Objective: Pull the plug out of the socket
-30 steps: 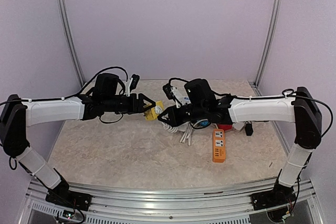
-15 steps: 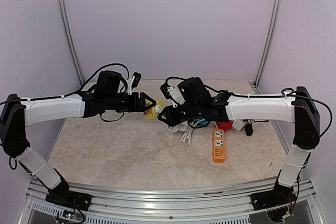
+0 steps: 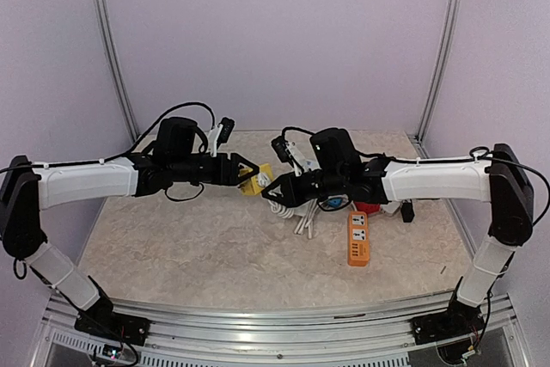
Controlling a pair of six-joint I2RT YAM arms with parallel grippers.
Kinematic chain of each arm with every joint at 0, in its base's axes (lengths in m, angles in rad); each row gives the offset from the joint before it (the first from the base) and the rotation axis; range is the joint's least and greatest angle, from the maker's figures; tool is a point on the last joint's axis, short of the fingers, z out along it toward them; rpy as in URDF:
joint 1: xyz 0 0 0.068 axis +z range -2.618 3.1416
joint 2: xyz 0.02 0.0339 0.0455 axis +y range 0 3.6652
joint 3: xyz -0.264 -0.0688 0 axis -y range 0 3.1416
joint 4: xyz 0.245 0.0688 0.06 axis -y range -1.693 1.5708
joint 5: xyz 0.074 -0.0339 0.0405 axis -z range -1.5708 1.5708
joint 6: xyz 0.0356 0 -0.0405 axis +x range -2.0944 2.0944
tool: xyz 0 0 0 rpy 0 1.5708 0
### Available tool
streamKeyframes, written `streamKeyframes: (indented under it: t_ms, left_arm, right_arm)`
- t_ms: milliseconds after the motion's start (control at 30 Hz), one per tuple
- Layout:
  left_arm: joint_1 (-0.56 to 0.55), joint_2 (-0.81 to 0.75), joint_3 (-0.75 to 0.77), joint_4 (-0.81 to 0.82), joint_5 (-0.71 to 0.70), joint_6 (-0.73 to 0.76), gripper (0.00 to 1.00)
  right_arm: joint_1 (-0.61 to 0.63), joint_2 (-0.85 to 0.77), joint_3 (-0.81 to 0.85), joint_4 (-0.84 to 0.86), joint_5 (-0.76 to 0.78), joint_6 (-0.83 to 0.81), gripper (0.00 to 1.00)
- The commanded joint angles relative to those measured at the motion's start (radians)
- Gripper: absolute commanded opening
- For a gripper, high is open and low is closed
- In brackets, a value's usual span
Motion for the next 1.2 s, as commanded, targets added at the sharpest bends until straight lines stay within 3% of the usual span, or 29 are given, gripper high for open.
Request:
streamKeyframes:
  t_ms: [0,167,333,533,667,867,1167]
  left_arm:
    - [-0.007,-0.013,-0.015,-0.136,-0.073,0.088,0.14]
    - [-0.013,0.017,-0.005,-0.162,-0.137,0.077,0.14]
    - [-0.015,0.013,-0.004,-0.138,-0.094,0.067,0.14]
    - [-0.01,-0.008,-0.021,-0.139,-0.053,0.135,0.14]
    - [0.025,-0.036,-0.063,-0.108,0.068,0.154,0.14]
    - [0.053,-0.073,-0.076,-0.077,0.188,0.137,0.14]
    - [0.052,0.002,0.145,-0.306,0.049,0.192,0.13]
  right_arm:
    - [0.008,-0.029,0.069,0.021,0.111,0.006,0.0]
    - [0.056,-0.017,0.118,0.002,0.142,0.004,0.0]
    - [0.06,-0.017,0.117,-0.015,0.215,0.013,0.0]
    - [-0.022,-0.072,0.042,0.032,0.142,0.022,0.0]
    - [-0.093,-0.117,-0.025,0.09,0.046,-0.004,0.0]
    - [-0.117,-0.121,-0.041,0.08,0.036,-0.022,0.0]
    - [-0.019,-0.118,0.035,0.067,0.129,-0.001,0.0]
